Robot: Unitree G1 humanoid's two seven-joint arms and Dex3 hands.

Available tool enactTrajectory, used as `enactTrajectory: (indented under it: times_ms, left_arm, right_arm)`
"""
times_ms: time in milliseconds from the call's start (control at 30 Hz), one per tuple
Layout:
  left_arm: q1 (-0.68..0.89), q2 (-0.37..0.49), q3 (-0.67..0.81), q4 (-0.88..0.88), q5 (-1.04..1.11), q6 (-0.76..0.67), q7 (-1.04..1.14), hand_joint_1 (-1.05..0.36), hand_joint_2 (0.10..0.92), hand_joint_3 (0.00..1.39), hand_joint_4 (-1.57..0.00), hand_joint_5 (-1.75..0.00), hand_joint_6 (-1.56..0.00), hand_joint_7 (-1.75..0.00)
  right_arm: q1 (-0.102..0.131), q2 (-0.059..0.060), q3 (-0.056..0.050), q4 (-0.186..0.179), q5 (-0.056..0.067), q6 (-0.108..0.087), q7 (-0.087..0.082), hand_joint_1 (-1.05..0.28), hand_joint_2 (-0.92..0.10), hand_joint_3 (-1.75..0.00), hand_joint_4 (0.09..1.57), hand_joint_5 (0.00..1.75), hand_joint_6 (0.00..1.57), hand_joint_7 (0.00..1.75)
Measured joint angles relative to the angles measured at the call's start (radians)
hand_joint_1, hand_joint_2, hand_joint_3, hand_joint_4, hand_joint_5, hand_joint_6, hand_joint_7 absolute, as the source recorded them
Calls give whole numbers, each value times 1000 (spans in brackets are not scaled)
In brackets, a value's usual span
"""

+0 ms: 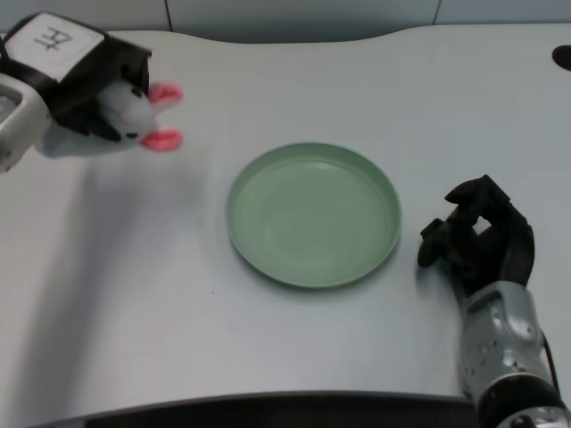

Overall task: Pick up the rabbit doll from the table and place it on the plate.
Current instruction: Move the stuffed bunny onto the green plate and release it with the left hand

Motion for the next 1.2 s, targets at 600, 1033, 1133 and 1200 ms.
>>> enactTrajectory:
  times_ms: [600,1033,1133,1200]
  left_arm:
    - [-76,-214,-19,-90,27,10,-54,-178,825,2,-831,-1595,-785,-1128]
    - [-175,-428,-100,131,53,10,-4,-154,821,4,-820,-1723,-813,-1147]
    - [-176,-460,-121,181,54,12,-5,-166,801,4,-791,-1703,-796,-1122]
    - [-176,-476,-132,208,55,15,-7,-170,785,5,-816,-1662,-838,-1053]
  right_arm:
    - [-1,3,3,-6,1,7,-1,-1048,-549,-1348,1572,1474,1181,1746]
    - [-2,4,1,0,-1,7,-9,-1048,-568,-1353,1571,1503,1150,1746]
    - [-2,4,1,0,-1,7,-13,-1048,-563,-1352,1567,1503,1149,1746]
    - [-3,4,-1,2,0,7,-12,-1048,-558,-1339,1571,1465,1155,1746]
